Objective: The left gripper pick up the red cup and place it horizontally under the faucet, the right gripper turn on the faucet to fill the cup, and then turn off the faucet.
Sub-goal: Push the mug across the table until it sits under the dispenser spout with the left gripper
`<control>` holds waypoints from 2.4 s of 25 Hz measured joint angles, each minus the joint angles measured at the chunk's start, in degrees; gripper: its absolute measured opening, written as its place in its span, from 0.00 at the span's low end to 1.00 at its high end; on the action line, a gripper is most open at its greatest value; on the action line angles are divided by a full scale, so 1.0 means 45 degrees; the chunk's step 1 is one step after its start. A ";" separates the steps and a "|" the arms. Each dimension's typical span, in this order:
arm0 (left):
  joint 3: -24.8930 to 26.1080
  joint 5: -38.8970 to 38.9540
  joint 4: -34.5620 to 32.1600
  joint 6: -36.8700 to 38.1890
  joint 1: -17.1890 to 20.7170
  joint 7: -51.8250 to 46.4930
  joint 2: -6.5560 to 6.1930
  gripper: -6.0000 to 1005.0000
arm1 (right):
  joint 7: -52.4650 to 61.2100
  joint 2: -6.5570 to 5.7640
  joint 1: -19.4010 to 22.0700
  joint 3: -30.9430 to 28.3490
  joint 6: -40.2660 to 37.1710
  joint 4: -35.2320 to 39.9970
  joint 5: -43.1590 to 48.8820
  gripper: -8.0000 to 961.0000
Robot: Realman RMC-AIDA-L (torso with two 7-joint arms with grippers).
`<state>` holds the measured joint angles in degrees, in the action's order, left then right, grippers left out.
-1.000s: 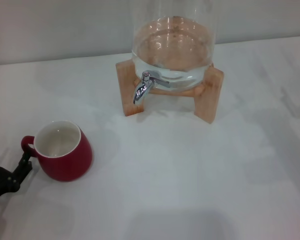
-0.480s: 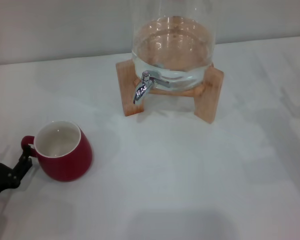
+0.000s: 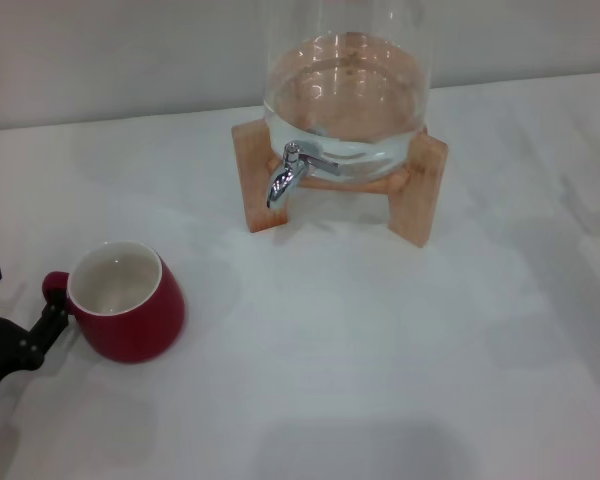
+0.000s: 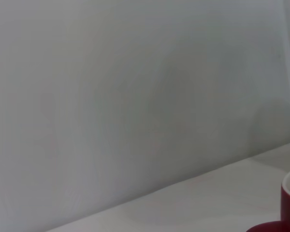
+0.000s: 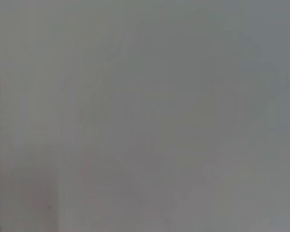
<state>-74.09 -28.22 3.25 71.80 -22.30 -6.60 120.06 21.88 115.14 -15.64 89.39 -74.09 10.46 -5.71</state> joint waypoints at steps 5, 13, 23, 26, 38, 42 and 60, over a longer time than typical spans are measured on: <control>0.0001 0.0001 0.0000 -0.0003 -0.0008 0.0003 0.0000 0.77 | 0.0001 0.0000 0.0000 0.0000 0.0000 0.0000 0.0000 0.91; 0.0000 0.0002 0.0000 -0.0257 -0.0073 -0.0010 0.0001 0.76 | 0.0001 0.0000 0.0000 -0.0001 -0.0016 -0.0001 0.0000 0.91; 0.0000 0.0001 0.0001 -0.0386 -0.0163 -0.0002 0.0001 0.62 | 0.0001 0.0000 0.0000 0.0003 -0.0037 0.0000 0.0000 0.91; 0.0000 0.0002 0.0001 -0.0481 -0.0198 0.0003 0.0013 0.56 | 0.0001 0.0000 0.0000 0.0016 -0.0040 0.0000 0.0000 0.91; 0.0002 -0.0451 0.0000 -0.0527 -0.0343 0.0023 0.0001 0.11 | 0.0001 0.0000 0.0000 0.0019 -0.0040 0.0000 0.0000 0.91; 0.0001 -0.0463 0.0000 -0.0528 -0.0386 0.0022 0.0000 0.08 | -0.0001 0.0000 0.0000 0.0019 -0.0039 0.0000 0.0000 0.91; 0.0000 -0.1059 -0.0050 -0.0615 -0.1110 -0.0426 -0.0004 0.08 | -0.0013 0.0002 -0.0022 0.0096 -0.0032 0.0004 0.0000 0.91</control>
<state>-74.09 -32.98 3.03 69.04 -27.30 -8.52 120.04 21.82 115.14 -15.74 89.82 -74.24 10.48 -5.72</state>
